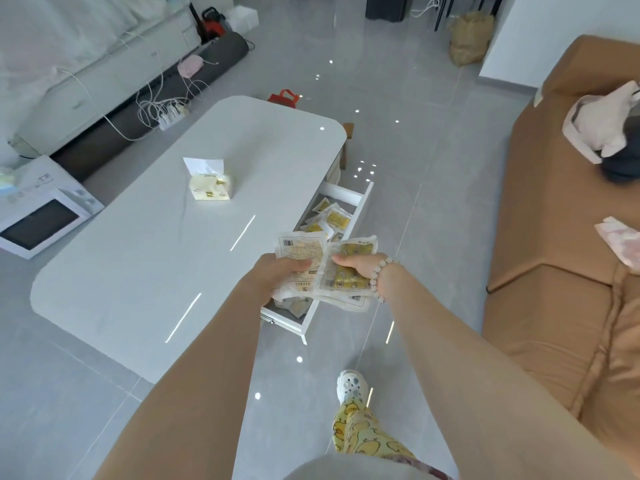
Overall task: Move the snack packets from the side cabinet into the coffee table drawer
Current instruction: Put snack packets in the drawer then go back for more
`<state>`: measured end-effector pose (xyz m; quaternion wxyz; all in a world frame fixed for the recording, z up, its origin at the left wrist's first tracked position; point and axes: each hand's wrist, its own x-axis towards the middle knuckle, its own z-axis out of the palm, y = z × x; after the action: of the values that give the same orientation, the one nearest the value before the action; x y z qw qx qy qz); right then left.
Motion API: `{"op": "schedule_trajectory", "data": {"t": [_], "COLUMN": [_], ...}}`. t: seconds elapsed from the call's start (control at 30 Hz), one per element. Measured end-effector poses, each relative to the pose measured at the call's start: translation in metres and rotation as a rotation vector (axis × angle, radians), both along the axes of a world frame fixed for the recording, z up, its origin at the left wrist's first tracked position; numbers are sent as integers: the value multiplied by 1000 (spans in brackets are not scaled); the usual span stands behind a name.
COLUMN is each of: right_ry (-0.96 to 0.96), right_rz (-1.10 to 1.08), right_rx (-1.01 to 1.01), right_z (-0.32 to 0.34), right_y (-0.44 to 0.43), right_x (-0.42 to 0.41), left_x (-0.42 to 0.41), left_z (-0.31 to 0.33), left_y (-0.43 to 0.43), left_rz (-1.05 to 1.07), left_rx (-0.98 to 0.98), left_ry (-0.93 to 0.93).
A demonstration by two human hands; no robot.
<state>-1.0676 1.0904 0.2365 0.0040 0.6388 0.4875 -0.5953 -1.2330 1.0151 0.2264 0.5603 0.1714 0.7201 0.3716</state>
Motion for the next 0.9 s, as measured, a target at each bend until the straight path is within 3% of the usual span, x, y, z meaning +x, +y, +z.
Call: {"op": "schedule_trajectory", "data": {"t": [0.23, 0.4, 0.9], "right_ry": [-48, -76, -156], "right_rz": [42, 63, 176], "right_rx": [-20, -62, -63], "right_z": [-12, -26, -37], "right_y": [107, 136, 254], "right_x": [3, -1, -88], "left_x": [16, 17, -60], "left_z": [-10, -20, -53], "left_y": [86, 113, 221], "left_rz": [97, 123, 174], "left_rx": [22, 8, -92], "left_ry": [-103, -112, -117]}}
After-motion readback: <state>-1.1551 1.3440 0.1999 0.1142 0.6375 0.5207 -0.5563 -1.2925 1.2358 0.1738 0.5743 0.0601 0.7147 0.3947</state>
